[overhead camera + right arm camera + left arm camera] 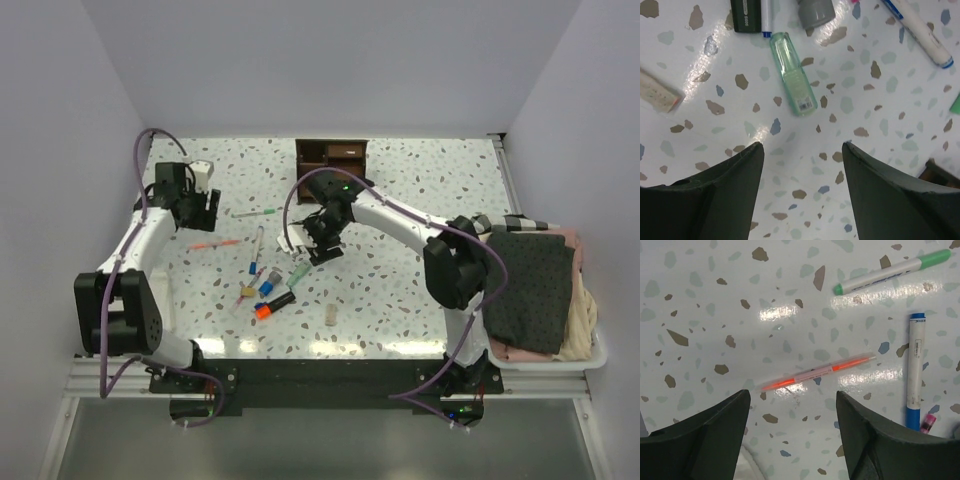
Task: Sort the stationery into containers
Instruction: Pick up the pen from the center of the board.
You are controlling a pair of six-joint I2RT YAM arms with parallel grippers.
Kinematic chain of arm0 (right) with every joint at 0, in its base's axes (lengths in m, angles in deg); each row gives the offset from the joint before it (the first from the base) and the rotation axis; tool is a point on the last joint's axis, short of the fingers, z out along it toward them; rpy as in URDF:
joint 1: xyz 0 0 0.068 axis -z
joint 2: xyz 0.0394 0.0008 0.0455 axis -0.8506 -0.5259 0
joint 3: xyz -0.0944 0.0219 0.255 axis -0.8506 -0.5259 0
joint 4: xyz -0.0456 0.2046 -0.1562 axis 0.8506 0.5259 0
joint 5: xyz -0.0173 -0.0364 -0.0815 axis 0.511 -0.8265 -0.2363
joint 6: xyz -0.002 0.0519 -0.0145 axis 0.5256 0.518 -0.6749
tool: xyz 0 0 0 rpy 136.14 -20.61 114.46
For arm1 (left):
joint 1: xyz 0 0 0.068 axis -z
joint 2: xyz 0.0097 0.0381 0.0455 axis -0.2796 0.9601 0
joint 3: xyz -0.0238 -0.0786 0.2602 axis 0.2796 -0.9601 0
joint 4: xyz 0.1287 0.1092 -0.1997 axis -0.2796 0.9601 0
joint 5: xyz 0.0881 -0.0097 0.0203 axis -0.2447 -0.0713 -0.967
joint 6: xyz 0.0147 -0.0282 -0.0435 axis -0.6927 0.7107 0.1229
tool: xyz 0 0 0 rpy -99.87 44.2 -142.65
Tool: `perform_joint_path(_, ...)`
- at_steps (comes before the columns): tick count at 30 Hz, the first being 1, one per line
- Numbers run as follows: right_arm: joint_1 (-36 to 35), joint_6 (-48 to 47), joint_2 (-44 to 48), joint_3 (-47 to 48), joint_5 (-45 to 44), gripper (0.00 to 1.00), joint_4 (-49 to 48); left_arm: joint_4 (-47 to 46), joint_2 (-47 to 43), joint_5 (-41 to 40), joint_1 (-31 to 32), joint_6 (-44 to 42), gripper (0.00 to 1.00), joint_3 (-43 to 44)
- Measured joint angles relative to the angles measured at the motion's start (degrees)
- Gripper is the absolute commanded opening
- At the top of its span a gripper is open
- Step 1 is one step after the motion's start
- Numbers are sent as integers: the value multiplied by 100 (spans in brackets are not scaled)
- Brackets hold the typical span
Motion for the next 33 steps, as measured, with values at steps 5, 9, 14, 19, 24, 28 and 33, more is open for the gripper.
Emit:
perform_joint_path(5, -157, -546, -286, -2, -22, 65, -203, 0, -308, 63, -188, 107, 75, -160)
perform_joint_path(9, -188, -529, -514, 87, 26, 63, -267, 103, -599, 225, -201, -11, 76, -337)
perform_joint_path(14, -374, -133, -597, 258, 122, 63, -592, 219, -986, 240, -201, -151, 76, -789)
perform_joint_path(19, -872, 269, -597, 269, 177, 62, -1027, 195, -1032, 203, -212, -74, 78, -903)
perform_joint_path(24, -1263, 476, -597, 269, 127, 62, -1213, 201, -1032, 186, -295, 114, 79, -903)
perform_joint_path(28, -1414, 586, -597, 269, -31, 62, -1329, 197, -1032, 98, -387, 177, 80, -903)
perform_joint_path(33, -1545, 730, -597, 269, -225, 62, -1456, 197, -1012, 160, -643, 203, 78, -905)
